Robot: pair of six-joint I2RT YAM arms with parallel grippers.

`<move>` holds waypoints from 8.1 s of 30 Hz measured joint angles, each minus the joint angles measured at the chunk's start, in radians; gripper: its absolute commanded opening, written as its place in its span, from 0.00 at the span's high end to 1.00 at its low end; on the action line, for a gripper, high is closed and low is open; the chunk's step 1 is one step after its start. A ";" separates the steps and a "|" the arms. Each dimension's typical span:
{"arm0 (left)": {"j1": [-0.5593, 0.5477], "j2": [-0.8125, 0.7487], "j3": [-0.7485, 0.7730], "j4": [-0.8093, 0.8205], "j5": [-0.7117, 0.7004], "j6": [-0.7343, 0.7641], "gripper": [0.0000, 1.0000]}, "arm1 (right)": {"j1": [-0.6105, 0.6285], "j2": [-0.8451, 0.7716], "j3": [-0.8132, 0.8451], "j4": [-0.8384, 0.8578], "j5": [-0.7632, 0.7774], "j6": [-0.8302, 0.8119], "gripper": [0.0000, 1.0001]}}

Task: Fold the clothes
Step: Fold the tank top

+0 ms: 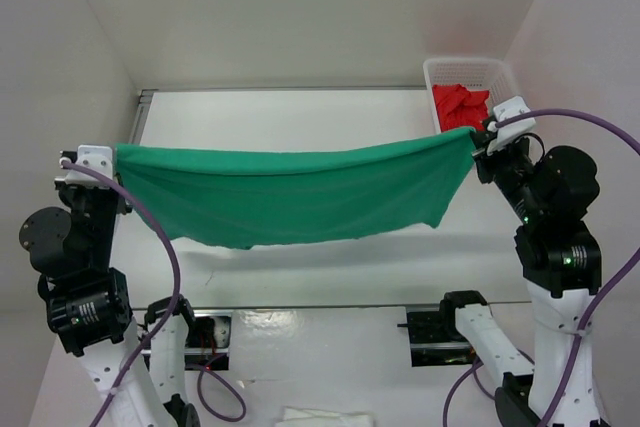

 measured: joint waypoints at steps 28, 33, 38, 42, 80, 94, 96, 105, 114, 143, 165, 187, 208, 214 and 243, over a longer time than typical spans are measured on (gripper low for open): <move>0.000 -0.047 -0.093 -0.010 -0.047 -0.165 1.00 | 0.000 -0.046 -0.123 0.016 0.150 0.241 1.00; 0.000 -0.062 -0.066 -0.012 -0.049 -0.184 1.00 | 0.000 -0.068 -0.118 0.016 0.151 0.249 1.00; 0.000 -0.066 -0.016 -0.014 -0.049 -0.187 1.00 | 0.000 -0.075 -0.091 0.014 0.151 0.251 1.00; 0.000 -0.068 0.008 -0.018 -0.048 -0.196 1.00 | 0.000 -0.088 -0.072 0.011 0.150 0.255 1.00; 0.002 0.176 -0.155 0.100 -0.011 -0.099 1.00 | 0.000 0.219 -0.155 0.139 0.097 0.229 1.00; 0.007 -0.116 0.030 0.071 -0.017 -0.140 1.00 | 0.000 -0.068 -0.053 0.078 0.096 0.228 1.00; 0.007 -0.141 0.035 0.051 -0.021 -0.152 1.00 | 0.000 -0.093 -0.050 0.064 0.091 0.228 1.00; 0.007 -0.170 -0.018 0.015 -0.015 -0.159 1.00 | 0.000 -0.105 -0.077 0.040 0.077 0.229 1.00; -0.002 0.124 -0.214 0.034 0.049 -0.100 1.00 | 0.001 0.084 -0.253 0.115 0.065 0.215 1.00; -0.024 1.293 0.088 0.327 0.087 -0.036 1.00 | -0.040 1.201 0.087 0.373 0.032 0.116 1.00; -0.122 1.518 0.392 0.261 0.098 -0.053 1.00 | -0.035 1.476 0.447 0.304 0.055 0.089 1.00; -0.072 1.140 0.051 0.210 0.173 0.056 1.00 | -0.026 1.059 0.024 0.320 0.043 -0.008 1.00; 0.052 0.849 -0.160 0.010 0.241 0.318 1.00 | -0.059 0.686 -0.231 0.210 -0.035 -0.160 1.00; 0.054 0.760 -0.241 -0.054 0.203 0.422 1.00 | -0.060 0.641 -0.282 0.134 -0.039 -0.233 1.00; 0.064 0.467 -0.462 -0.259 0.074 0.824 0.91 | -0.060 0.607 -0.437 -0.077 -0.040 -0.457 0.78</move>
